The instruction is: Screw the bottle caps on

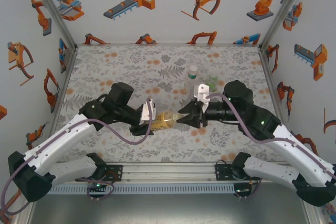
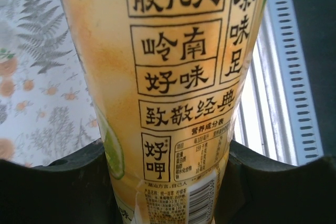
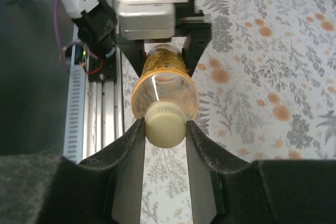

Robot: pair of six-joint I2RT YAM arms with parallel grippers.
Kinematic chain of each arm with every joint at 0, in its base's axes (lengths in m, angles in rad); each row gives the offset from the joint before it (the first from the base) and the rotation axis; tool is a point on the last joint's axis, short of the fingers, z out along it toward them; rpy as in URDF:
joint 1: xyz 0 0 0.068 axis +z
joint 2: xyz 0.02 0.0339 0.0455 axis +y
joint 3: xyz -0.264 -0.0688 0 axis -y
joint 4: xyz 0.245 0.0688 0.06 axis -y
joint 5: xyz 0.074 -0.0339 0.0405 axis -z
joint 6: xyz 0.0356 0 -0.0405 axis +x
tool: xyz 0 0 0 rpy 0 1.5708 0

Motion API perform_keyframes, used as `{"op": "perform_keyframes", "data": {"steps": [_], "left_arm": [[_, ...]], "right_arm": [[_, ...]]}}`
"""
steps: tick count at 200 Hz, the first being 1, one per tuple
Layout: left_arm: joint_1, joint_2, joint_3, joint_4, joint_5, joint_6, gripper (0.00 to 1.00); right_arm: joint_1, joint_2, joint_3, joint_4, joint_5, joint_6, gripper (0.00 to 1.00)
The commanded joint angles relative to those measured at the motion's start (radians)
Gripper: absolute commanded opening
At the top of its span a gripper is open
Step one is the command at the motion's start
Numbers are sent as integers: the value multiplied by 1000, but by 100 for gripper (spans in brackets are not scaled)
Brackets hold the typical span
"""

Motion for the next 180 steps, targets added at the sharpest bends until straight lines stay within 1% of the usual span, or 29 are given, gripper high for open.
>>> {"op": "perform_keyframes", "data": {"steps": [1, 37, 78, 110, 132, 180], "left_arm": [[-5, -48, -13, 90, -80, -20, 0], [-5, -88, -46, 159, -221, -53, 0], [-5, -110, -62, 199, -339, -77, 0], [-4, -114, -66, 214, -389, -91, 0], [-5, -110, -69, 221, -408, -98, 0], [-5, -101, -69, 220, -378, -93, 0]], "right_arm": [[1, 3, -42, 142, 160, 281, 0], [1, 14, -85, 210, 306, 614, 0], [1, 36, -97, 220, 385, 941, 0], [0, 51, -122, 215, 445, 1172, 0], [2, 48, -128, 205, 466, 1221, 0], [1, 35, -119, 189, 464, 1179, 0]]}}
